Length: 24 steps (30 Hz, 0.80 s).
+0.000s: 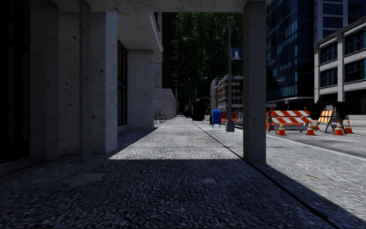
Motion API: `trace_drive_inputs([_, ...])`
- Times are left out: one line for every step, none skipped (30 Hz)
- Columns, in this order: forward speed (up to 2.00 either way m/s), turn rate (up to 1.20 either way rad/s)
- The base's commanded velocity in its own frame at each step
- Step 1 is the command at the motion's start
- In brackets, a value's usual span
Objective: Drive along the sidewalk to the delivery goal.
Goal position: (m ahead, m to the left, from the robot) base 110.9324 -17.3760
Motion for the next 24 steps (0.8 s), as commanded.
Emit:
trace_drive_inputs([2.00,0.00])
trace_drive_inputs([2.00,0.00])
trace_drive_inputs([2.00,0.00])
trace_drive_inputs([2.00,0.00])
trace_drive_inputs([2.00,0.00])
trace_drive_inputs([2.00,0.00])
trace_drive_inputs([2.00,0.00])
trace_drive_inputs([2.00,0.00])
trace_drive_inputs([2.00,0.00])
trace_drive_inputs([2.00,0.00])
trace_drive_inputs([2.00,0.00])
trace_drive_inputs([2.00,0.00])
trace_drive_inputs([2.00,0.00])
trace_drive_inputs([2.00,0.00])
trace_drive_inputs([2.00,0.00])
trace_drive_inputs([2.00,0.00])
trace_drive_inputs([2.00,0.00])
trace_drive_inputs([2.00,0.00])
trace_drive_inputs([2.00,0.00])
trace_drive_inputs([2.00,0.00])
trace_drive_inputs([2.00,0.00])
trace_drive_inputs([2.00,0.00])
trace_drive_inputs([2.00,0.00])
trace_drive_inputs([2.00,0.00])
